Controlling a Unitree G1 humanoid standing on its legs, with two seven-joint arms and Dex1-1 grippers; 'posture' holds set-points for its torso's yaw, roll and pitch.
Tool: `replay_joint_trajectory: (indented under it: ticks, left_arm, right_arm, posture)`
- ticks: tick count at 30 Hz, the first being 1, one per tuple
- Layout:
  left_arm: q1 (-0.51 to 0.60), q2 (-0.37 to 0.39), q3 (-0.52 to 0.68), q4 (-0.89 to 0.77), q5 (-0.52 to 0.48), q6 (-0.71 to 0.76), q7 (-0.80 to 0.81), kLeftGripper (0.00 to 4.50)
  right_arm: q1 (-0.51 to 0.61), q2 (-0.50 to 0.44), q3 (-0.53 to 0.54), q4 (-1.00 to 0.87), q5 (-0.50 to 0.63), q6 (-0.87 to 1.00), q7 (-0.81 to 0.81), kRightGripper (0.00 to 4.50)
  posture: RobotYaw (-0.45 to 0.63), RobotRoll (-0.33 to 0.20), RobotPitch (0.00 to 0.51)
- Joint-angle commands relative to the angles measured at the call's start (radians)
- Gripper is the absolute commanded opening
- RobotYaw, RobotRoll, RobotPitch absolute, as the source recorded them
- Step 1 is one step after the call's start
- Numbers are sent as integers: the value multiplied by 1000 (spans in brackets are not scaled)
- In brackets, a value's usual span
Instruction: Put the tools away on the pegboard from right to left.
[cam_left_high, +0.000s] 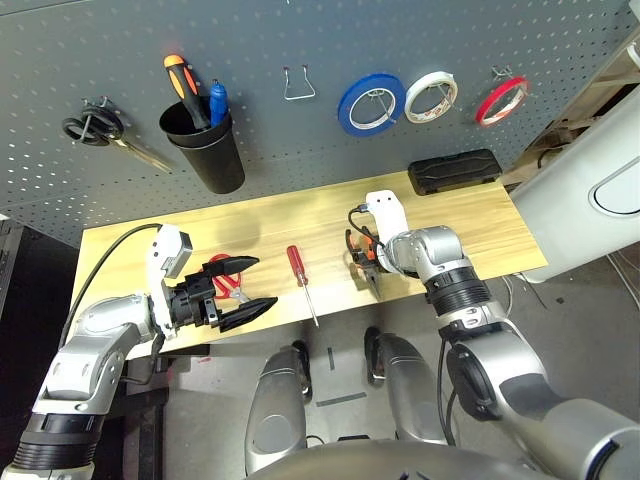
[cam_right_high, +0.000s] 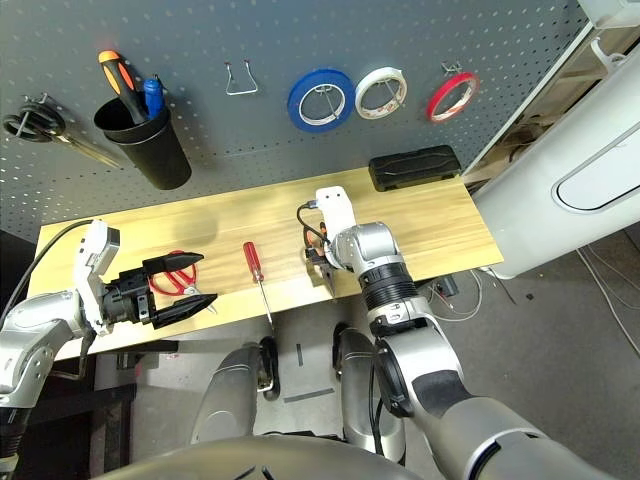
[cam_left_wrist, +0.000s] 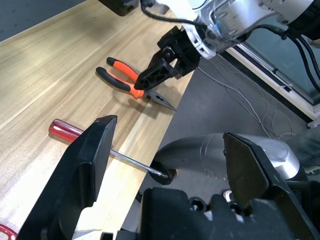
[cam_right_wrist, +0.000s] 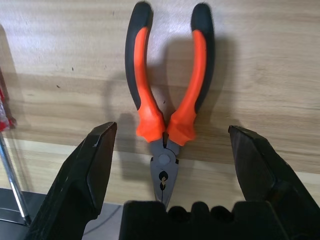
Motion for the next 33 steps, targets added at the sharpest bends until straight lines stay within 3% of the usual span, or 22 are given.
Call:
replay_joint_trajectory:
  ticks: [1,8,15,19,23,29,33]
  left_arm:
    - [30,0,-1,-21,1,-1,4,4500]
    - [63,-6,8,-58,-3,-1,28,4500]
    - [84,-2,38,-68,-4,-15,43,4500]
    - [58,-2,61,-51,-6,-27,51,4500]
    - [23,-6,94,-45,-24,-16,74,4500]
    - [-13,-9,176,-57,-78,5,110,4500]
    - [-49,-2,239,-78,-128,27,147,4500]
  right_arm:
    - [-5,8,9,70,-12,-38,5,4458]
    - [-54,32,-43,240,0,-128,0,4458]
    - [-87,35,-55,410,-12,-259,11,2120]
    - [-93,20,-38,420,-28,-313,36,2071]
    - [-40,-29,37,260,-58,-343,127,2071]
    - [156,-166,131,-258,-33,-243,305,2071]
    - [227,-271,143,-512,-37,-316,371,2071]
  posture:
    - [-55,0,253]
    - [-16,0,237]
    - [14,0,209]
    - [19,0,185]
    - [17,0,163]
    - [39,0,122]
    - [65,0,100]
